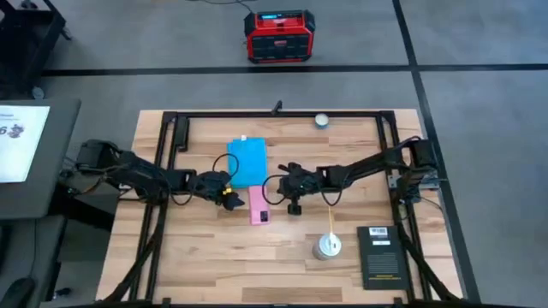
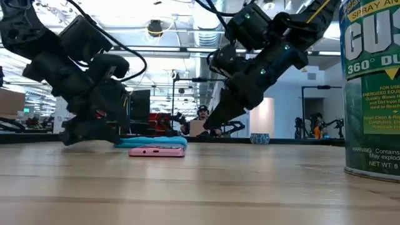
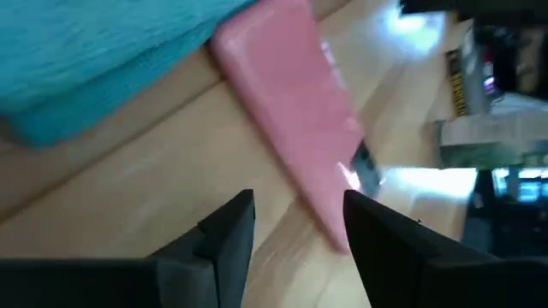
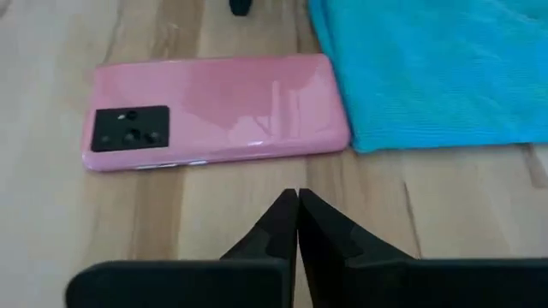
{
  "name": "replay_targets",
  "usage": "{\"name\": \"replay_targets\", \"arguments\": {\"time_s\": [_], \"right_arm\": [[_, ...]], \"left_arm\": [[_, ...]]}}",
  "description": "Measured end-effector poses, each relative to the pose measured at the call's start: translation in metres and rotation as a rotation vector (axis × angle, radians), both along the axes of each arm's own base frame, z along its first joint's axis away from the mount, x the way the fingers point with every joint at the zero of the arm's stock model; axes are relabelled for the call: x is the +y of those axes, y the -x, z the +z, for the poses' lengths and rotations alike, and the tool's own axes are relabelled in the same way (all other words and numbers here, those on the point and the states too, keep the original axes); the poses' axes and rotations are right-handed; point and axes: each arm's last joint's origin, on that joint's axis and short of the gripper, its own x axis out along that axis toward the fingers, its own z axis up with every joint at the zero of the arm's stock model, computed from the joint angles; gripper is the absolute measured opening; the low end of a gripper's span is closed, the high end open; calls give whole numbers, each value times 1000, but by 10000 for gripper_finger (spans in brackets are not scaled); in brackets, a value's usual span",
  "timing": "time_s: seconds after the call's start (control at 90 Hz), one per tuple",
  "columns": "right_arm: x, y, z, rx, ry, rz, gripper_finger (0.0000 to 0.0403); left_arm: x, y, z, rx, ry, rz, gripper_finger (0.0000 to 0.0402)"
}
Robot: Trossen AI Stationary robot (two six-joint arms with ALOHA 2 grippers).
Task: Apply microfiber cloth
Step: Spray the device using the spray bottle
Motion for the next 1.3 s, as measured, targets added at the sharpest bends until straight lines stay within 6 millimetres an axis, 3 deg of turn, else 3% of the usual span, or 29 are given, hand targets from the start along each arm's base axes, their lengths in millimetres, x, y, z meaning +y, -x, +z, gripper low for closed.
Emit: {"name": "replay_targets", "arguments": {"time_s": [0.333,0.589,0.711,1.033,1.3], "right_arm": [[10,2,-2,20,2,16,0],[8,-12,-35,61,-75,45,0],[9,-25,-40,60,-104,70,0],[11,-39,-31,26,-120,109,0],[11,-39,-30,23,-109,119,0]], "left_arm": [[0,-2,-7,31,26,24,160],[0,-4,-5,-13,-14,-12,160],[0,-4,-5,-14,-22,-16,160],[1,-4,-6,3,-50,-7,160],[2,4,-14,128,-60,42,160]]}}
